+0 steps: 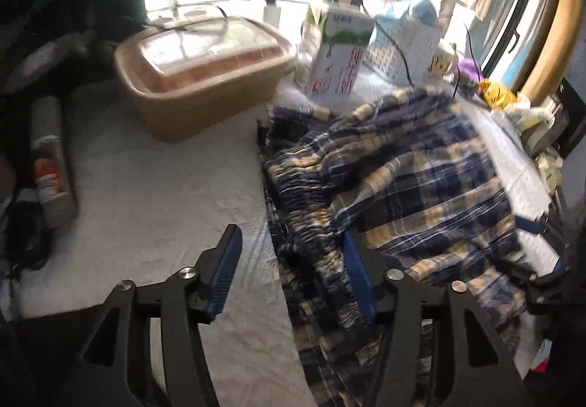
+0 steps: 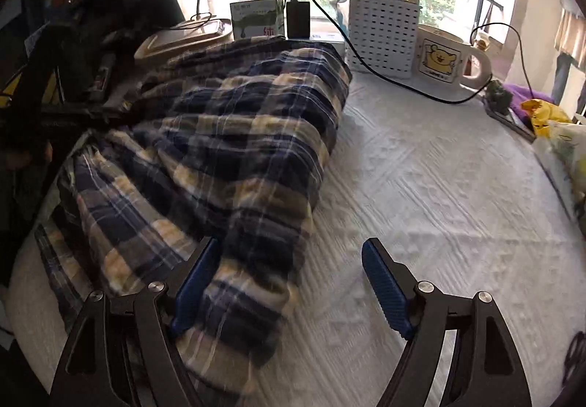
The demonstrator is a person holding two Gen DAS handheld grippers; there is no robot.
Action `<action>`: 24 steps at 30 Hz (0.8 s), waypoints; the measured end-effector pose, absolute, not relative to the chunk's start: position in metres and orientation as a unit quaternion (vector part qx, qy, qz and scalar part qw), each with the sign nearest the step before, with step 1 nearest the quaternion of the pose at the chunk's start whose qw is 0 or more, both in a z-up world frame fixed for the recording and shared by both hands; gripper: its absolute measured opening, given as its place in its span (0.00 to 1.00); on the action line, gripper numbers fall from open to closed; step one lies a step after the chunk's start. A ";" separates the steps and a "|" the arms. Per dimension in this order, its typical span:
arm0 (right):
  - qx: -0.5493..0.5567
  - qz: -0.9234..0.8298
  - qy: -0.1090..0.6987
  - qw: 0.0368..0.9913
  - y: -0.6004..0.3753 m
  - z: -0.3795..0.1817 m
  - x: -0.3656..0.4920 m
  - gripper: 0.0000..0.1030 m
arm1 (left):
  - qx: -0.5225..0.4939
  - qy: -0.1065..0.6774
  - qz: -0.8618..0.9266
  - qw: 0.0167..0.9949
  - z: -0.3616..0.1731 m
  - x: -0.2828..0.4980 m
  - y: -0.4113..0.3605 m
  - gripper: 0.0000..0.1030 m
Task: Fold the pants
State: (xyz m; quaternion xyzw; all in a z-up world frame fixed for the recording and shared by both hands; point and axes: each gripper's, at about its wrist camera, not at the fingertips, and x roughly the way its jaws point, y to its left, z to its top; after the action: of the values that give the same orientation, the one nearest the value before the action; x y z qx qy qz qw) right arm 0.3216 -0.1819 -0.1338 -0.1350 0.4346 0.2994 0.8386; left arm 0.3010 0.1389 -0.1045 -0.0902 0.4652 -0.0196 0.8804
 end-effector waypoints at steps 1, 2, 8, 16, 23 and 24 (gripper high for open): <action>-0.132 0.299 0.438 0.838 -0.186 -0.133 0.318 0.79 | -0.089 0.456 -0.017 0.885 -0.096 0.295 0.138 0.58; -0.131 0.300 0.439 0.837 -0.188 -0.132 0.315 0.79 | -0.086 0.442 -0.018 0.893 -0.084 0.288 0.134 0.58; -0.124 0.300 0.422 0.847 -0.204 -0.116 0.296 0.79 | -0.069 0.374 -0.080 0.921 -0.039 0.250 0.095 0.59; -0.162 0.271 0.433 0.844 -0.202 -0.129 0.287 0.79 | -0.010 0.471 -0.114 0.875 -0.110 0.258 0.050 0.60; -0.140 0.288 0.448 0.835 -0.224 -0.133 0.274 0.79 | -0.003 0.462 -0.130 0.877 -0.115 0.245 0.062 0.60; -0.137 0.292 0.451 0.832 -0.225 -0.133 0.274 0.79 | -0.001 0.464 -0.125 0.877 -0.113 0.243 0.065 0.60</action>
State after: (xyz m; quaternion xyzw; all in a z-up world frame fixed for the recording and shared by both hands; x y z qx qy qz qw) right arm 0.2737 -0.2250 -0.1333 -0.1367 0.4513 0.2923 0.8320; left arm 0.2434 0.0654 -0.1125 -0.0014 0.4645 -0.1253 0.8767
